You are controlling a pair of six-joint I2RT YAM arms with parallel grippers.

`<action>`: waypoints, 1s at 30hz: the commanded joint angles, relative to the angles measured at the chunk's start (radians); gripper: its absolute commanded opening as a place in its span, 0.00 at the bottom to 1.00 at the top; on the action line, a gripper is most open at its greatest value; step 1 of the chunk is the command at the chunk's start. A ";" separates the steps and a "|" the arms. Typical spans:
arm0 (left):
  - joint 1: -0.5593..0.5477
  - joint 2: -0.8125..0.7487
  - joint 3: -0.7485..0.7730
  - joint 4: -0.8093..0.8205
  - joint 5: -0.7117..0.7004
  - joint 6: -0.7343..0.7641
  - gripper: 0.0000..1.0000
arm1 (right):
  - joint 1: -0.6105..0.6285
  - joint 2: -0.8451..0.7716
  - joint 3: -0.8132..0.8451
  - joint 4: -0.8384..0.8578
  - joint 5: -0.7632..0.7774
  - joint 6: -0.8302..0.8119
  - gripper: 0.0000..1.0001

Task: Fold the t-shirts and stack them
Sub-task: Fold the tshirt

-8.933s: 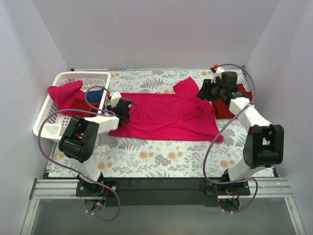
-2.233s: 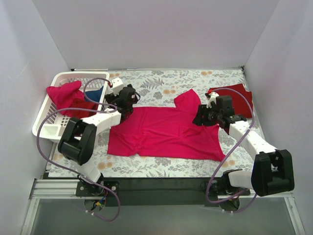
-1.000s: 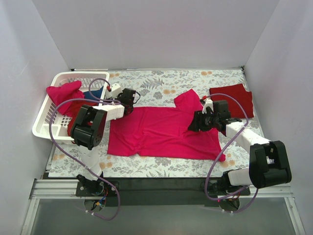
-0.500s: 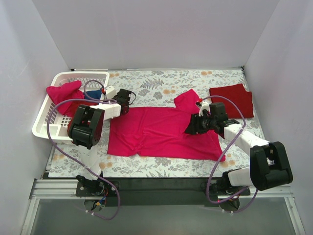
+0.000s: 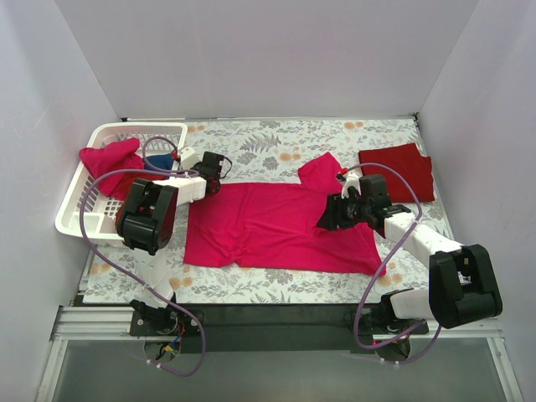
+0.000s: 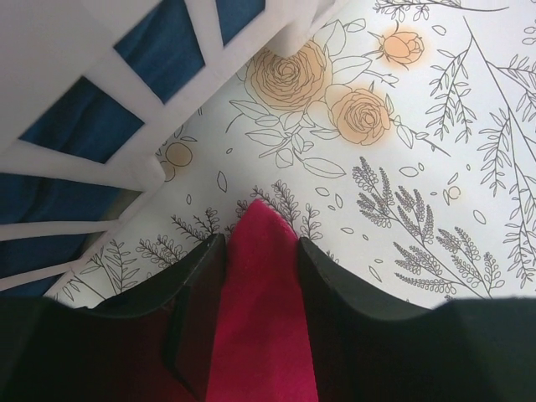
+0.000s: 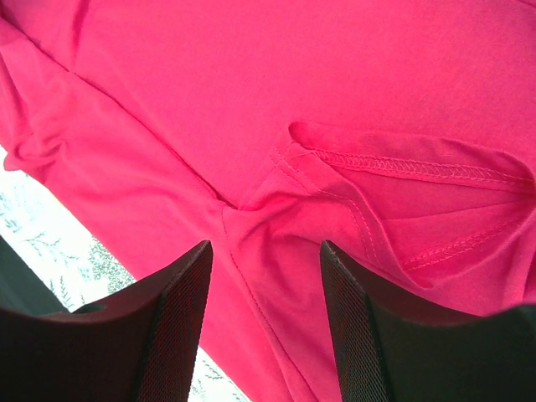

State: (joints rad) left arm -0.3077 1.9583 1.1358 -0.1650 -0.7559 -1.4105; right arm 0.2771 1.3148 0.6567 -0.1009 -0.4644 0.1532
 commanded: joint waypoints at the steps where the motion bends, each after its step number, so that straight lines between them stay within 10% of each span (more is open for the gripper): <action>1: 0.013 -0.029 0.004 -0.011 -0.020 0.005 0.39 | 0.005 -0.006 0.000 0.024 0.020 -0.015 0.50; 11: 0.035 -0.029 0.010 0.005 0.004 0.028 0.43 | 0.004 0.012 0.006 0.013 0.062 -0.026 0.50; 23: 0.036 -0.027 0.002 0.031 0.052 0.054 0.02 | 0.004 0.021 0.044 0.001 0.145 -0.033 0.50; 30: 0.035 -0.044 -0.022 0.088 0.118 0.114 0.00 | 0.002 0.050 0.257 -0.019 0.289 -0.024 0.50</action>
State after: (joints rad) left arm -0.2775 1.9579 1.1320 -0.1062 -0.6853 -1.3365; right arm 0.2771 1.3434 0.7773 -0.1532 -0.2604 0.1329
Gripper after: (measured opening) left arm 0.028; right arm 0.502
